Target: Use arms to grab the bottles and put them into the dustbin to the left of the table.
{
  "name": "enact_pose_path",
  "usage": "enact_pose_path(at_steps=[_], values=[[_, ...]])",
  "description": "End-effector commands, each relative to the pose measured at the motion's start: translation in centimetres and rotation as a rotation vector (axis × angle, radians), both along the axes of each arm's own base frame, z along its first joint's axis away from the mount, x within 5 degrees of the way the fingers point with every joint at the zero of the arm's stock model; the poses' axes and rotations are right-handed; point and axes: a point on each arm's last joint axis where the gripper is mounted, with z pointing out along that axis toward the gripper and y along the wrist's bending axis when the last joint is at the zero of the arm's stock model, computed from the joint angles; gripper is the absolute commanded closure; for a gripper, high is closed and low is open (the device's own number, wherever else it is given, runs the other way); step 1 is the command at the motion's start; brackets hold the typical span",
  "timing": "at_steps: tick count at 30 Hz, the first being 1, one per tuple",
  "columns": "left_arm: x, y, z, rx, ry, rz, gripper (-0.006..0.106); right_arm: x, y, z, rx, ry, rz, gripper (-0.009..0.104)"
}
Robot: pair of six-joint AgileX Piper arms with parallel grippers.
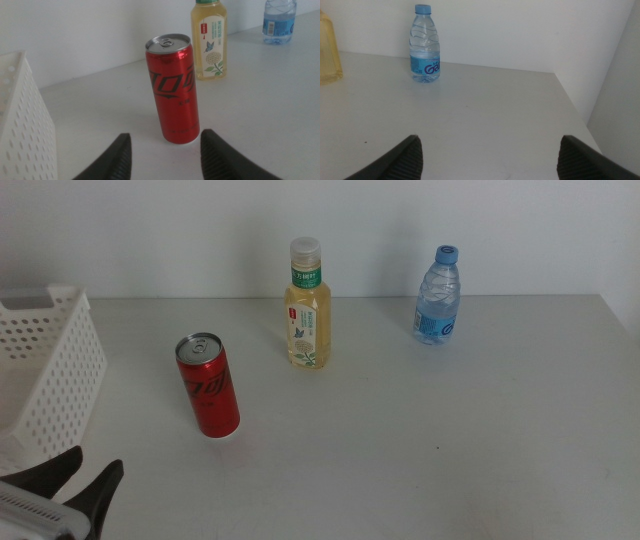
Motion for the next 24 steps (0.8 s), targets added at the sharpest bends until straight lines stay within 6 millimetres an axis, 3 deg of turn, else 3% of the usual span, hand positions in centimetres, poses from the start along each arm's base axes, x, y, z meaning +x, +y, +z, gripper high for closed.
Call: enact_pose_path(at_steps=[1, 5, 8, 24], values=[[0.4, -0.1, 0.7, 0.016, -0.094, -0.009, 0.043, -0.2, 0.1, 1.2, -0.012, -0.109, 0.010, 0.001], [0.7, 0.0, 0.9, 0.029, -0.127, 0.014, 0.025, -0.2, 0.1, 1.2, -0.012, -0.109, 0.010, 0.001], [0.7, 0.1, 1.0, 0.009, -0.138, 0.024, 0.019, -0.2, 0.1, 1.2, -0.012, -0.109, 0.010, 0.001], [1.5, -0.2, 1.6, -0.085, -0.125, 0.020, 0.013, -0.2, 0.1, 1.2, -0.012, -0.109, 0.010, 0.001]])
